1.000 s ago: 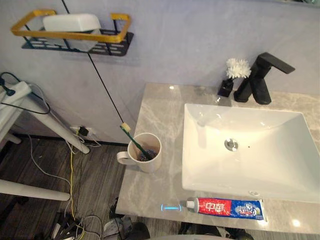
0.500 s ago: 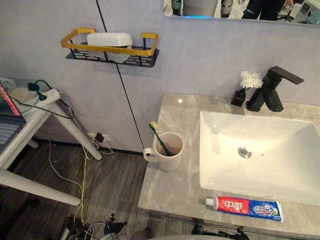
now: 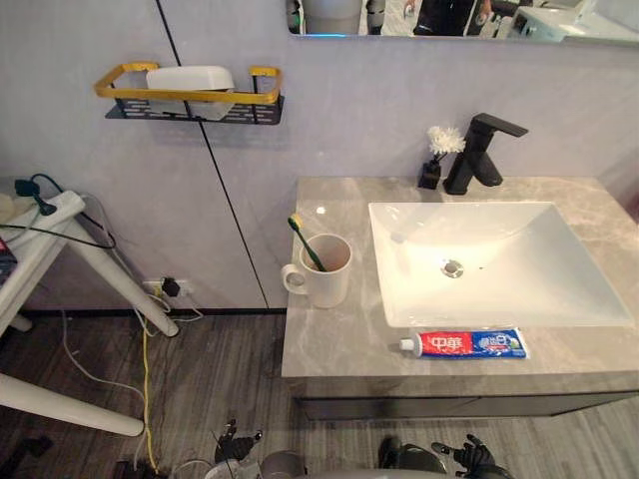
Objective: Organize washtable
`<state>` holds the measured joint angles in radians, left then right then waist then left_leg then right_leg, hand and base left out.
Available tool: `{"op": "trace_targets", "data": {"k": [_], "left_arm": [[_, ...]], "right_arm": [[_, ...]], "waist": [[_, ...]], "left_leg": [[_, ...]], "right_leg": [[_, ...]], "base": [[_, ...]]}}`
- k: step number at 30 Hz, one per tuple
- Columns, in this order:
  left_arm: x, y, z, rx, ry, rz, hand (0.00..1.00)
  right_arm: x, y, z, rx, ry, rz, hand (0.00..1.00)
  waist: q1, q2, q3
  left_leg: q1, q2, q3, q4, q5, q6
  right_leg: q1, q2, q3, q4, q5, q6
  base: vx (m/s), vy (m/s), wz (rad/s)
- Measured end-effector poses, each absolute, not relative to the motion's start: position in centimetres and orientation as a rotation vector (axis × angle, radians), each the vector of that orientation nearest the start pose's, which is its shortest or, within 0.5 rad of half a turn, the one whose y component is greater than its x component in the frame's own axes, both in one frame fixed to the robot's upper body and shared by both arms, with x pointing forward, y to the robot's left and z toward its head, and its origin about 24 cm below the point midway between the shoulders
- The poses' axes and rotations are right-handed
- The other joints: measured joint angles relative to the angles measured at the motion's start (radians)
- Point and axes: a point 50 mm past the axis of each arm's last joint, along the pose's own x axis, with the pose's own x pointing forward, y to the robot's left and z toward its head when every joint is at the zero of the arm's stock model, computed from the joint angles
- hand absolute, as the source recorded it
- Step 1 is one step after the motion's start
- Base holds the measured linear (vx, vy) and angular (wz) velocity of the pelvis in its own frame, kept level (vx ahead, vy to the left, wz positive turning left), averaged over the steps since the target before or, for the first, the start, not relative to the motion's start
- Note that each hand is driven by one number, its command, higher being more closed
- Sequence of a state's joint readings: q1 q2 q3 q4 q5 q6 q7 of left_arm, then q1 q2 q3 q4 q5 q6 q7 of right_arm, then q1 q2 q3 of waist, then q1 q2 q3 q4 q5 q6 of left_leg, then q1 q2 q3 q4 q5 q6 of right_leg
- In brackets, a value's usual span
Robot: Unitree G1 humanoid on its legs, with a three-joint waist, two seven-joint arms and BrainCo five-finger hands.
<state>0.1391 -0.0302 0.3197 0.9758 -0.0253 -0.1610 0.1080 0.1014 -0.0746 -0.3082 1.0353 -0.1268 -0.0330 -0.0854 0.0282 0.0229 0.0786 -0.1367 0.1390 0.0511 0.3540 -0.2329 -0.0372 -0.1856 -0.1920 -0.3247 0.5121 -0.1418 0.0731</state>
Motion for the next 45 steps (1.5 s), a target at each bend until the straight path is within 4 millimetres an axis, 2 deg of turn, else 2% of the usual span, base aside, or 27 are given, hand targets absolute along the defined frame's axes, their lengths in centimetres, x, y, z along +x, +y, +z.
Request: {"op": "trace_targets", "data": {"k": [1,2,4,5,6,8,9,12,15,17,18,26,33,37,43,45], "left_arm": [[8.9,19.7,-15.5,-0.123,0.948,0.463,0.0],[8.9,19.9,-15.4,-0.121,0.946,0.465,0.0],[8.9,20.5,-15.3,-0.117,0.94,0.485,0.0],[9.1,20.6,-15.3,-0.118,0.939,0.49,0.0],[8.9,20.2,-15.6,-0.123,0.963,0.478,0.0],[8.9,19.7,-15.8,-0.128,0.977,0.464,0.0],[9.0,19.5,-15.8,-0.139,0.976,0.465,0.0],[8.9,19.2,-15.9,-0.158,0.977,0.472,0.0],[9.1,18.7,-15.9,-0.153,0.979,0.441,0.0],[9.1,18.9,-15.9,-0.149,0.977,0.443,0.0],[9.8,18.9,-15.7,-0.089,0.967,0.36,0.0],[9.8,19.0,-15.7,-0.091,0.966,0.364,0.0],[8.9,20.0,-15.9,-0.136,0.982,0.449,0.0],[8.6,20.8,-15.9,-0.143,0.989,0.464,0.0],[7.1,21.8,-16.1,-0.189,1.015,0.561,0.0],[5.5,22.2,-16.3,-0.206,1.05,0.607,0.0]], "right_arm": [[7.7,-22.0,-16.0,-0.055,1.114,-0.366,0.0],[7.4,-21.9,-16.1,-0.051,1.123,-0.366,0.0],[7.3,-21.2,-16.3,-0.034,1.132,-0.356,0.0],[7.9,-21.0,-16.3,-0.031,1.132,-0.346,0.0],[8.6,-20.9,-16.3,-0.032,1.125,-0.332,0.0],[9.1,-20.6,-16.3,-0.029,1.126,-0.319,0.0],[9.4,-20.6,-16.3,-0.034,1.121,-0.312,0.0],[9.6,-20.5,-16.2,-0.055,1.114,-0.289,0.0],[10.6,-20.8,-15.8,-0.062,1.068,-0.295,0.0],[10.5,-20.7,-15.8,-0.051,1.067,-0.301,0.0],[9.4,-19.5,-16.2,0.005,1.082,-0.318,0.0],[9.3,-19.5,-16.2,0.009,1.084,-0.322,0.0],[8.4,-18.9,-16.6,0.063,1.109,-0.347,0.0],[8.2,-18.9,-16.7,0.081,1.121,-0.336,0.0],[8.0,-18.8,-16.8,0.105,1.123,-0.346,0.0],[8.1,-18.8,-16.8,0.109,1.122,-0.339,0.0]], "waist": [[0.015,-0.016,-0.009],[0.021,-0.023,-0.013],[0.043,-0.053,-0.03],[0.049,-0.052,-0.041],[0.045,-0.021,-0.044],[0.045,-0.005,-0.035],[0.046,0.004,-0.023],[0.045,0.005,-0.022],[0.041,0.007,-0.023],[0.041,0.006,-0.024],[0.038,-0.022,-0.008],[0.039,-0.026,-0.005],[0.039,-0.055,-0.01],[0.04,-0.063,-0.014],[0.042,-0.063,-0.015],[0.042,-0.063,-0.015]], "left_leg": [[0.007,-0.002,0.0,-0.006,0.021,0.002],[0.008,-0.004,0.0,-0.006,0.023,0.0],[-0.011,-0.022,0.002,-0.007,0.041,-0.028],[-0.045,-0.019,0.004,-0.017,0.063,-0.041],[-0.06,-0.005,-0.013,-0.061,0.104,-0.047],[-0.05,0.001,-0.025,-0.15,0.167,-0.061],[-0.027,0.001,-0.029,-0.188,0.193,-0.065],[-0.007,0.001,-0.031,-0.203,0.217,-0.071],[0.026,-0.001,-0.025,-0.301,0.254,-0.068],[0.053,-0.006,-0.02,-0.36,0.288,-0.065],[0.133,-0.067,-0.019,-0.456,0.323,-0.042],[0.136,-0.068,-0.022,-0.456,0.322,-0.041],[0.17,-0.075,-0.041,-0.456,0.311,-0.042],[0.171,-0.082,-0.054,-0.456,0.311,-0.042],[0.171,-0.092,-0.082,-0.456,0.311,-0.042],[0.17,-0.094,-0.092,-0.456,0.311,-0.042]], "right_leg": [[0.057,-0.02,0.001,0.031,-0.039,0.019],[0.087,-0.025,0.001,0.024,-0.051,0.031],[0.152,-0.023,0.0,-0.123,-0.085,0.067],[0.164,0.007,-0.005,-0.231,-0.088,0.045],[0.17,0.042,-0.014,-0.306,-0.041,0.032],[0.19,0.071,-0.033,-0.4,0.008,0.018],[0.204,0.076,-0.044,-0.409,0.011,0.015],[0.216,0.076,-0.058,-0.408,0.011,0.014],[0.197,0.067,-0.063,-0.409,0.012,0.011],[0.199,0.063,-0.062,-0.411,0.018,0.012],[0.287,0.031,-0.077,-0.481,0.047,0.047],[0.294,0.032,-0.08,-0.482,0.047,0.047],[0.335,0.033,-0.086,-0.506,0.046,0.047],[0.342,0.031,-0.089,-0.51,0.046,0.047],[0.357,0.027,-0.108,-0.513,0.044,0.043],[0.36,0.026,-0.116,-0.513,0.041,0.037]], "base": [[-0.02,-0.038,0.11],[0.0,-0.132,0.11],[0.04,-0.179,-0.08],[0.03,-0.18,-0.14],[0.03,-0.166,-0.08],[0.02,-0.127,0.19],[0.0,-0.107,0.25],[-0.04,-0.051,0.11],[-0.06,0.006,-0.03],[-0.04,0.022,-0.01],[0.0,0.0,0.0],[0.0,0.0,0.01],[0.0,-0.002,0.02],[0.0,-0.006,0.08],[-0.01,-0.008,0.11],[-0.01,-0.018,0.16]]}}
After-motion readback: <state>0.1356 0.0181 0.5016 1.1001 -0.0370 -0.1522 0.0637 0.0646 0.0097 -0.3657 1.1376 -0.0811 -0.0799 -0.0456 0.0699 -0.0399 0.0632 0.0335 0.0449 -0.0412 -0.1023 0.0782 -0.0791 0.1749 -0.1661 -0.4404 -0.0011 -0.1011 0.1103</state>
